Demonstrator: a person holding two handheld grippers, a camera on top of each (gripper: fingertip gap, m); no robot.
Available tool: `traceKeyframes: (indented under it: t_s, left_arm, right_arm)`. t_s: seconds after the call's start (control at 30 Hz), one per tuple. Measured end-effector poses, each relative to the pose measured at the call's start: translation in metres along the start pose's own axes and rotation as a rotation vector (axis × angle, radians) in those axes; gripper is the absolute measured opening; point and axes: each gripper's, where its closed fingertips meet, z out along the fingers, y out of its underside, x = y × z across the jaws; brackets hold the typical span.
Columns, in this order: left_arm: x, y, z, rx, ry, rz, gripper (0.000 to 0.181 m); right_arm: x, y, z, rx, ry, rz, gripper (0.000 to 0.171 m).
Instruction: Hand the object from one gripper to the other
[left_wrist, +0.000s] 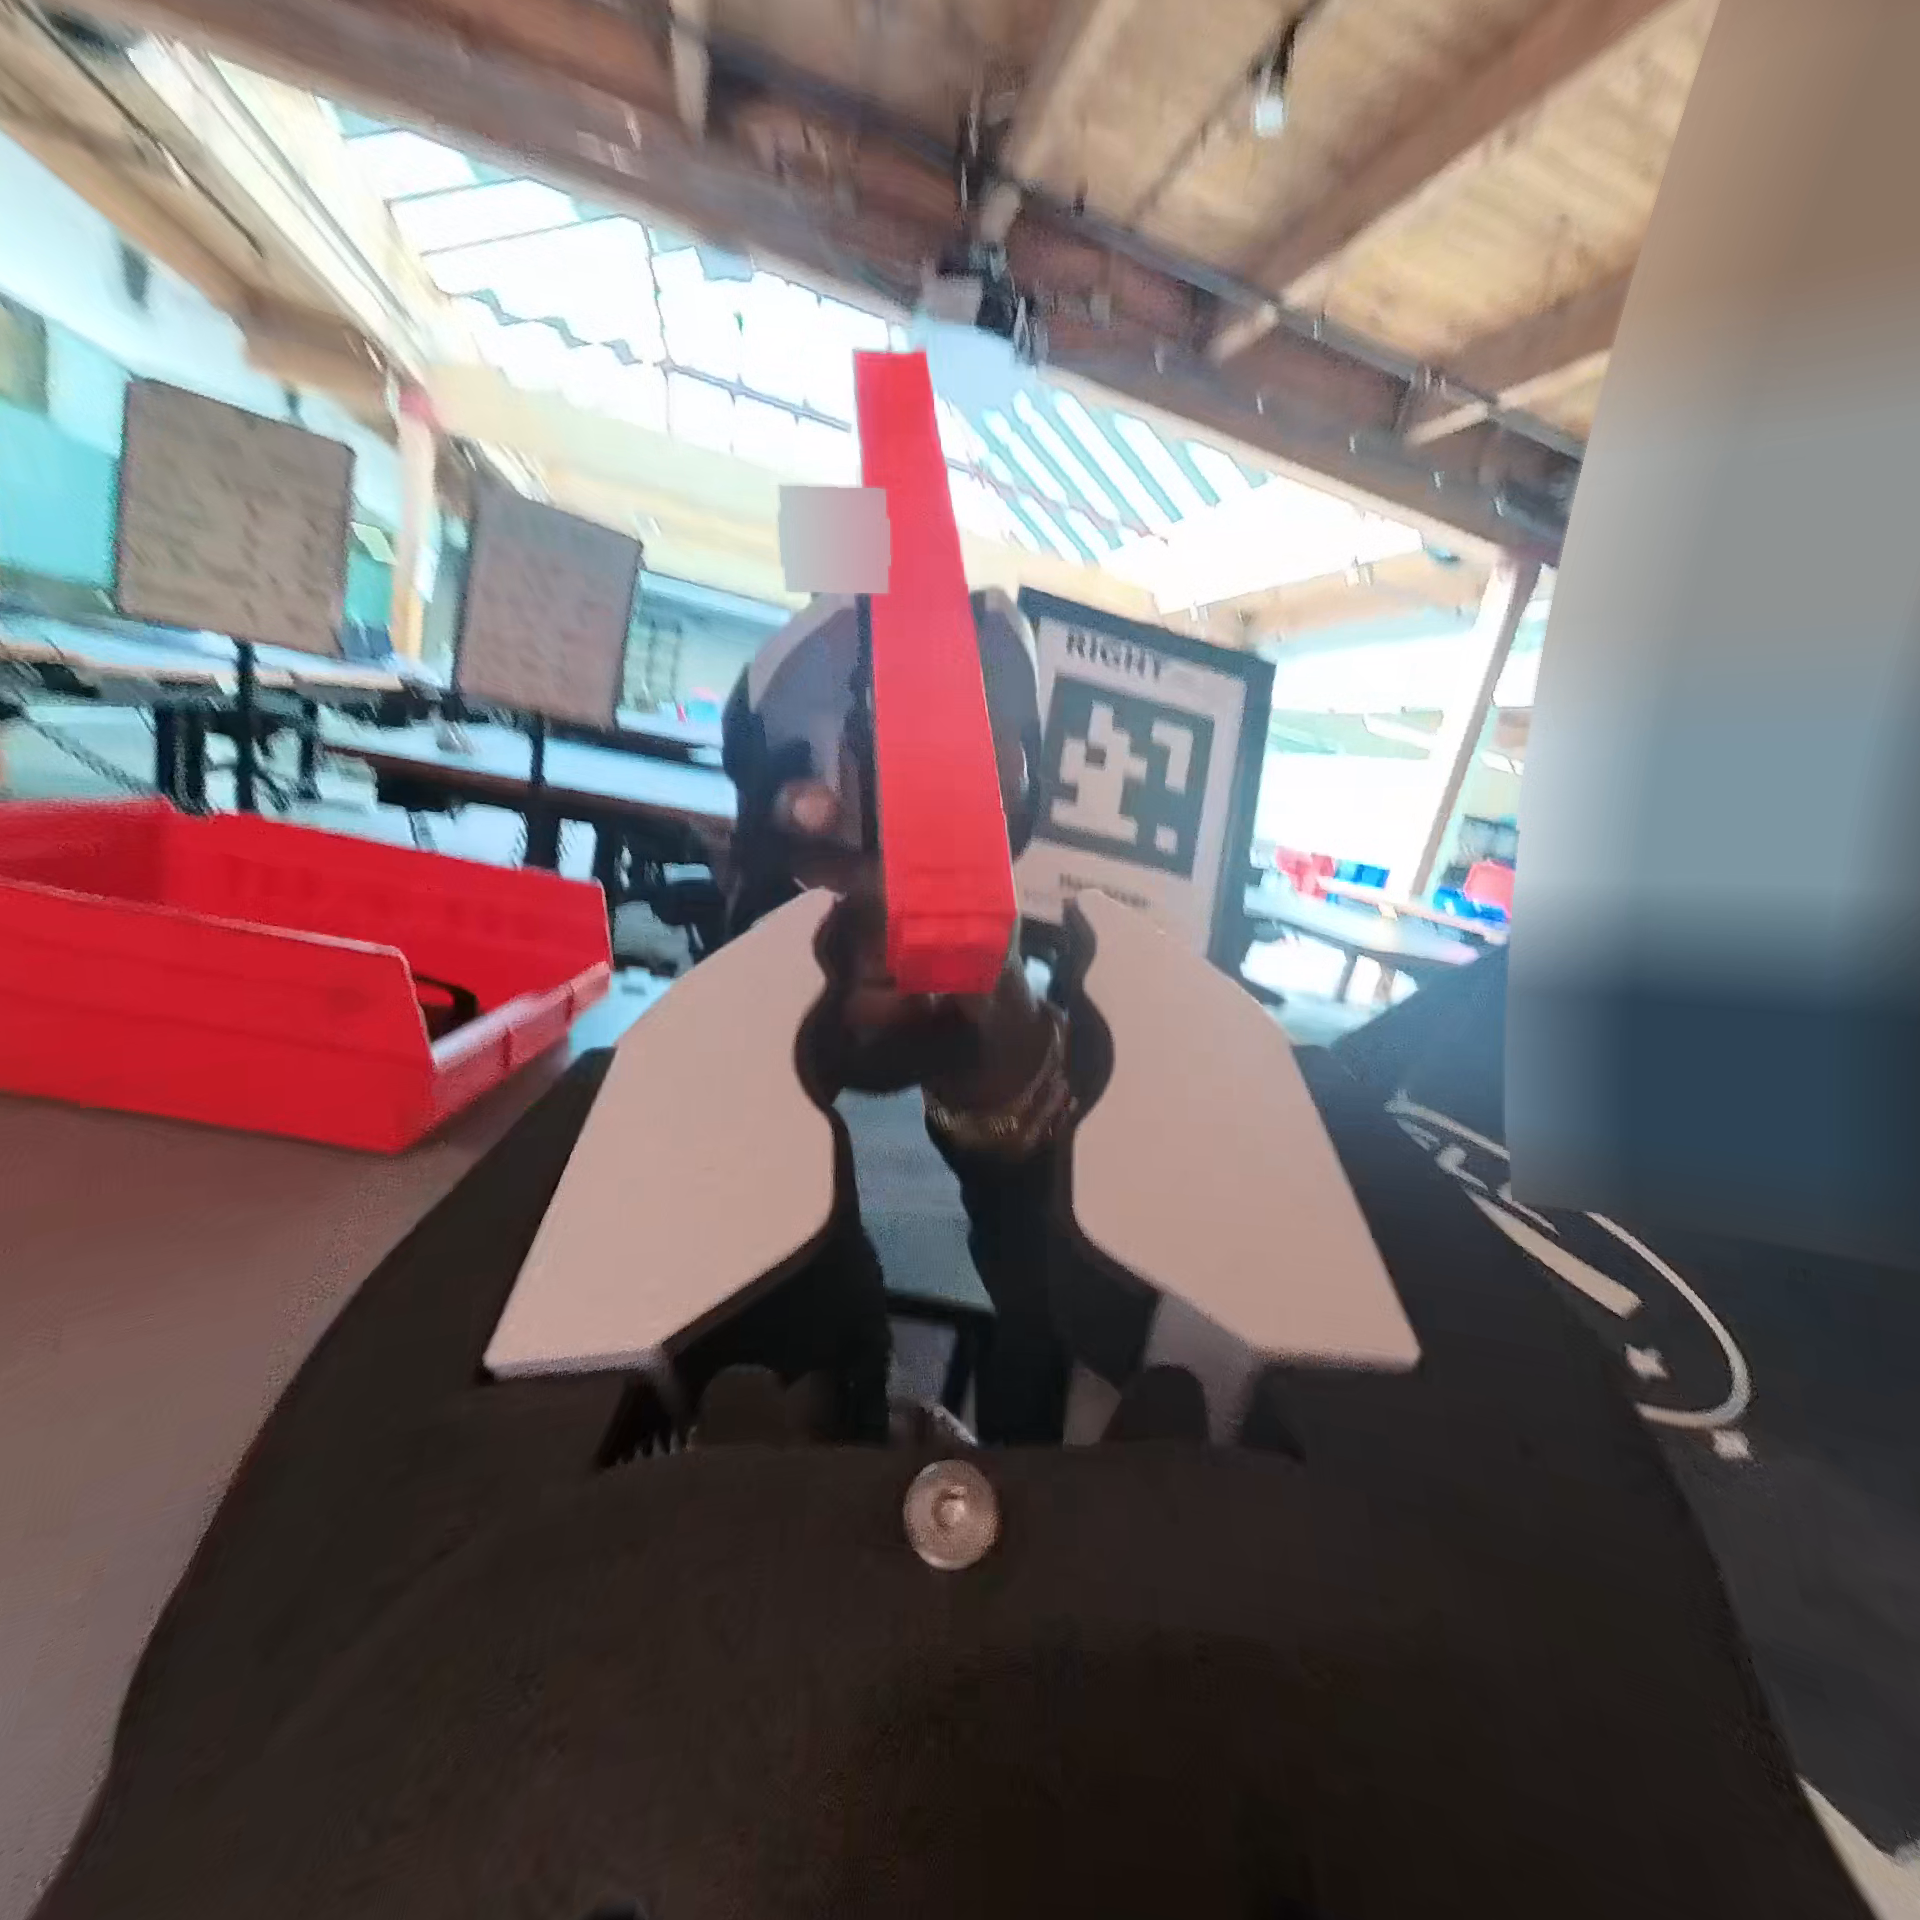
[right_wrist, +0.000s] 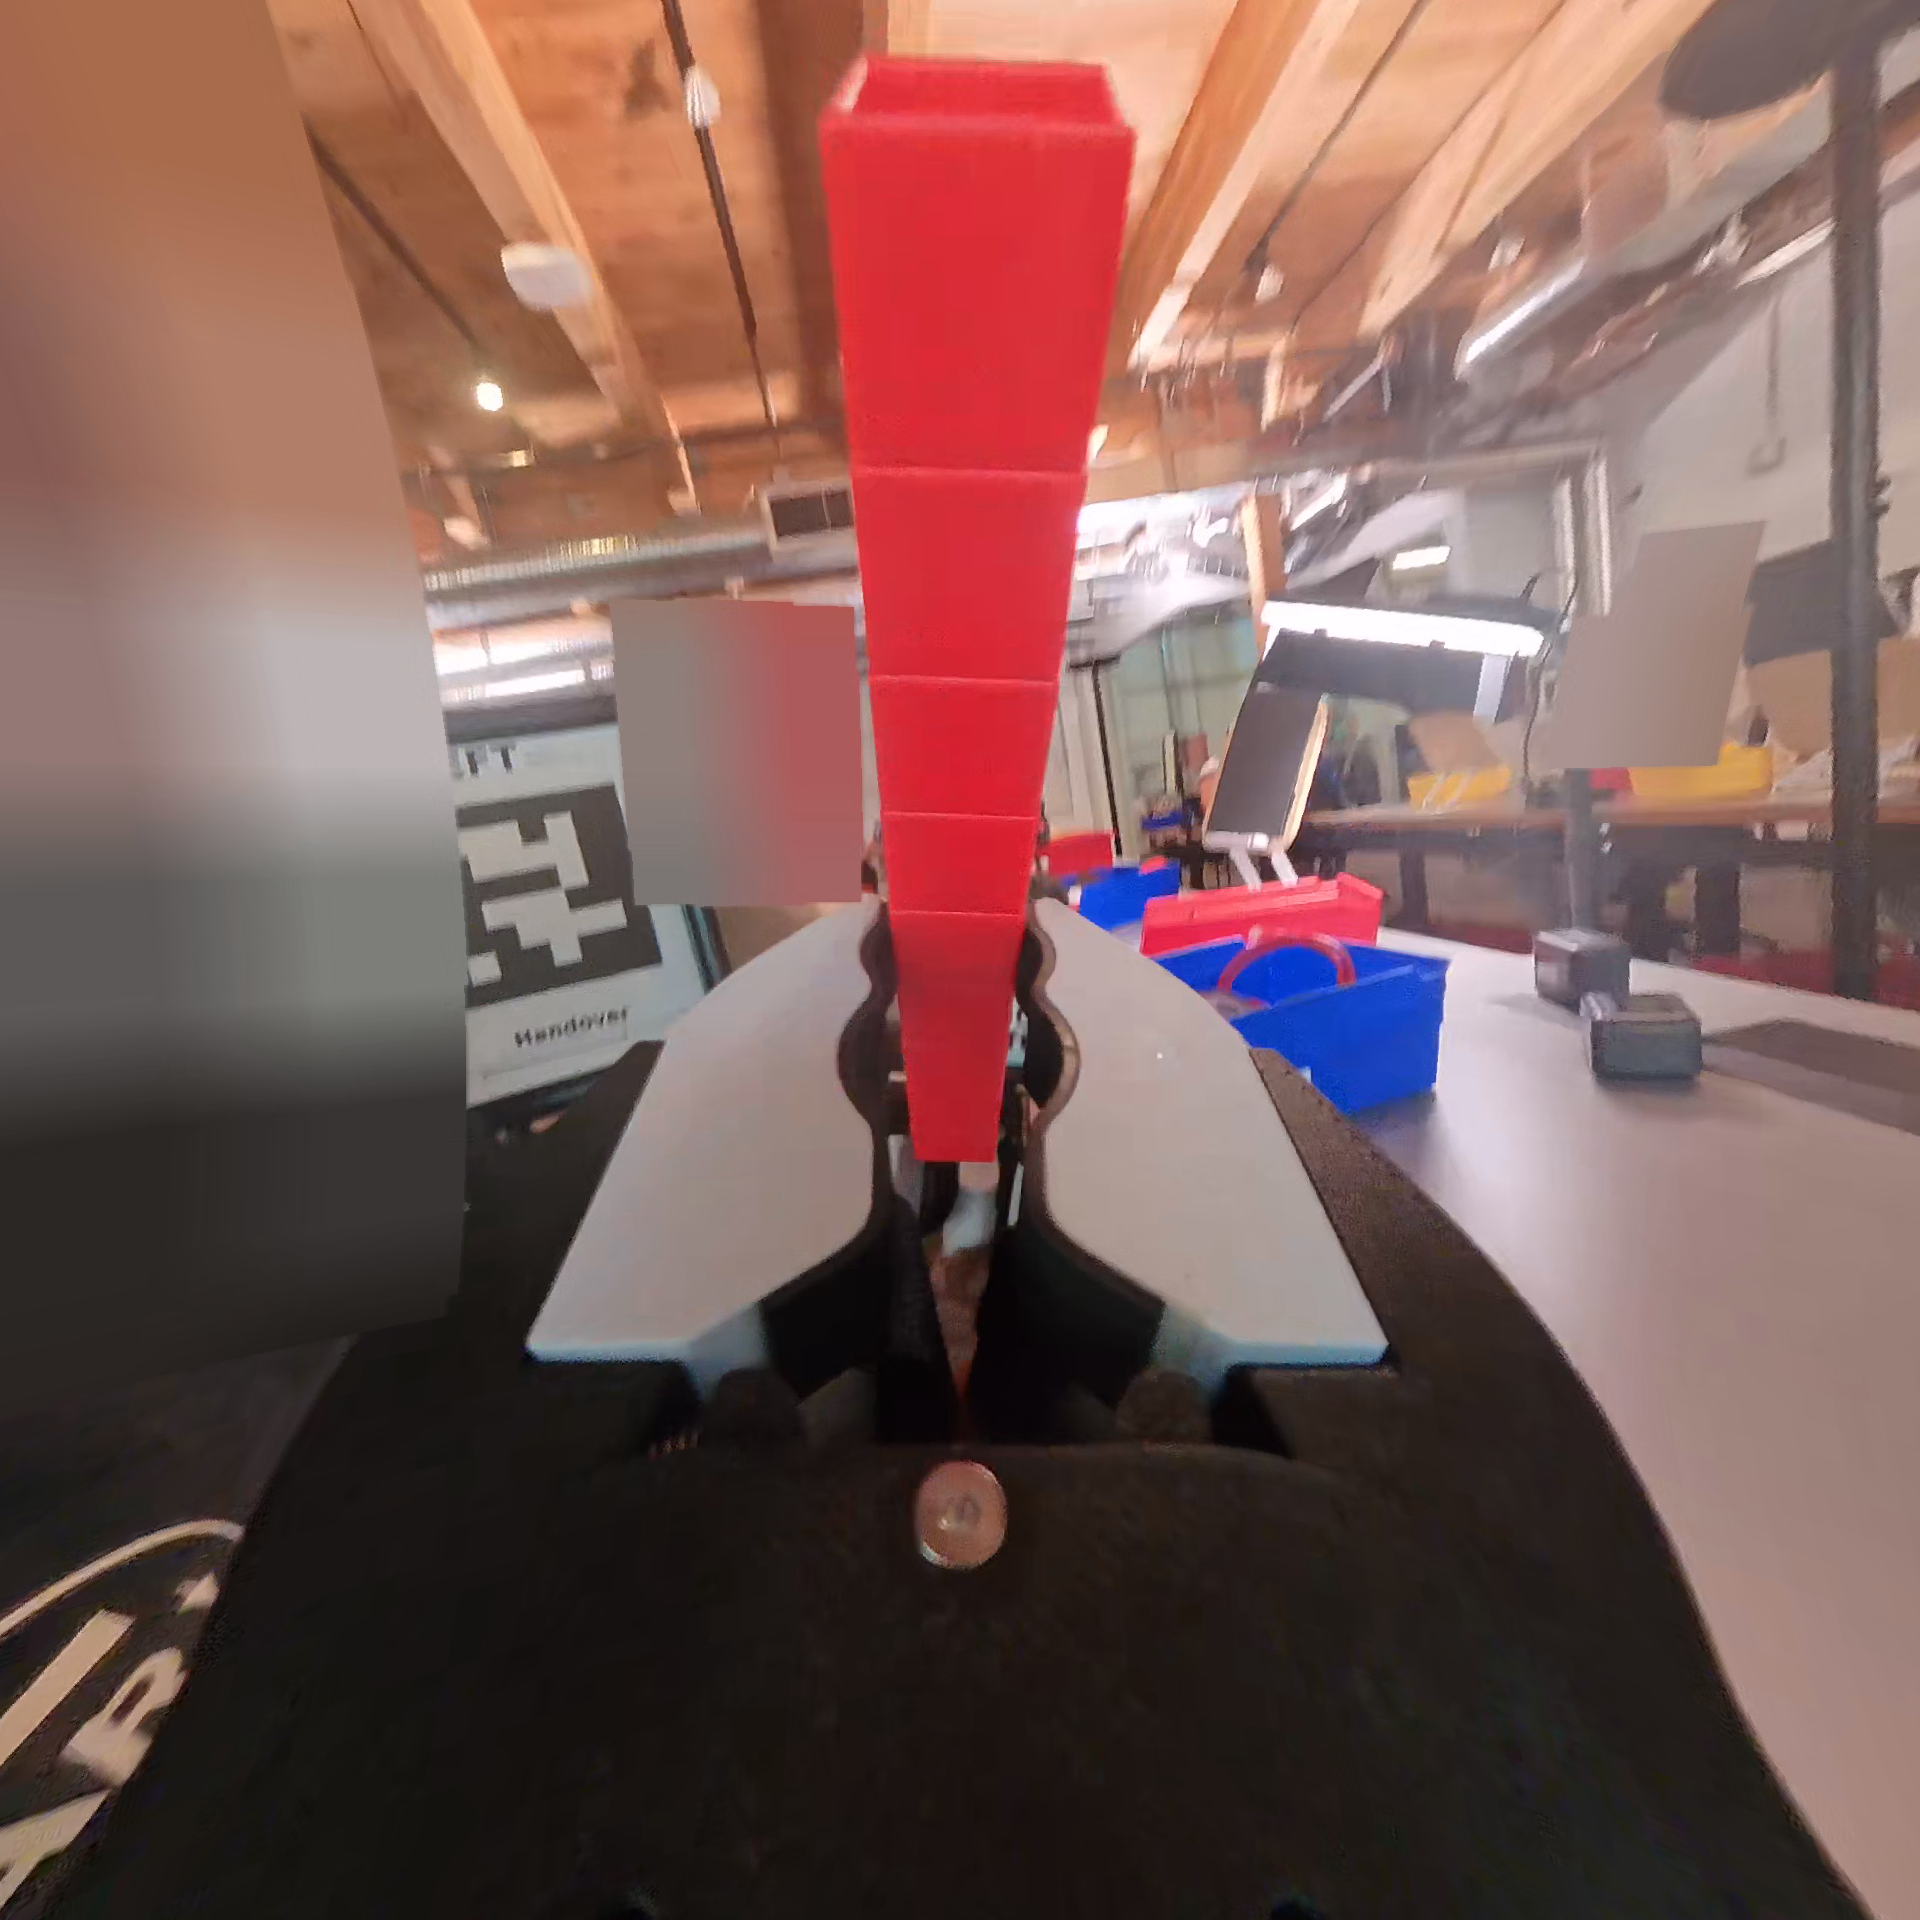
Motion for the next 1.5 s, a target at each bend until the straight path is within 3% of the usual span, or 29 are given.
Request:
traceKeyframes:
  t_s: [0.07, 0.13, 0.3, 0.4, 0.53, 0.63, 0.73, 0.9, 0.97, 1.1, 1.17, 1.23, 1.33, 1.4, 1.5]
  left_arm:
    - [0.0, 0.007, -0.001, -0.076, -0.003, 0.012, 0.039]
    - [0.001, 0.01, -0.001, -0.096, -0.015, 0.056, 0.023]
    - [-0.003, 0.006, 0.008, 0.032, -0.048, 0.059, 0.021]
    - [-0.003, 0.006, 0.014, 0.115, -0.045, 0.03, 0.022]
    - [-0.005, 0.018, 0.017, 0.039, -0.033, 0.018, 0.023]
    - [-0.009, 0.017, 0.009, -0.04, -0.041, 0.022, 0.056]
    - [-0.008, -0.004, -0.003, -0.012, -0.08, 0.086, 0.064]
    - [0.0, -0.008, -0.002, -0.049, -0.122, 0.142, 0.056]
    - [0.002, -0.005, 0.0, -0.053, -0.12, 0.147, 0.027]
    - [0.0, -0.001, -0.001, -0.077, -0.119, 0.125, 0.021]
    - [-0.004, 0.001, -0.003, -0.095, -0.14, 0.13, 0.021]
    - [-0.005, 0.005, -0.003, -0.126, -0.135, 0.126, 0.021]
    - [-0.005, 0.014, 0.001, -0.156, -0.121, 0.111, 0.021]
    - [-0.003, 0.017, 0.004, -0.163, -0.103, 0.111, 0.021]
    - [-0.001, 0.021, 0.002, -0.214, -0.101, 0.14, 0.027]
  right_arm:
    - [-0.003, 0.004, -0.001, -0.068, -0.001, -0.006, 0.022]
    - [-0.006, 0.011, 0.0, -0.131, -0.006, -0.012, 0.022]
    - [-0.003, 0.006, 0.005, -0.065, 0.057, -0.056, 0.023]
    - [-0.001, 0.031, 0.015, -0.178, 0.064, -0.088, 0.023]
    - [-0.003, 0.036, 0.011, -0.243, 0.044, -0.074, 0.023]
    - [-0.004, 0.043, 0.007, -0.335, 0.061, -0.125, 0.022]
    - [-0.002, 0.07, 0.001, -0.535, 0.072, -0.152, 0.023]
    - [-0.004, 0.107, 0.003, -0.697, 0.028, -0.11, 0.022]
    - [-0.005, 0.117, 0.004, -0.739, 0.019, -0.109, 0.022]
    - [-0.002, 0.119, 0.001, -0.761, 0.029, -0.113, 0.023]
    - [0.002, 0.108, -0.001, -0.723, 0.051, -0.123, 0.041]
    - [0.001, 0.089, 0.001, -0.622, 0.053, -0.135, 0.048]
    - [-0.005, 0.064, 0.008, -0.447, 0.035, -0.145, 0.038]
    - [-0.003, 0.062, 0.008, -0.427, 0.043, -0.155, 0.022]
    - [-0.006, 0.066, 0.006, -0.462, 0.011, -0.15, 0.021]
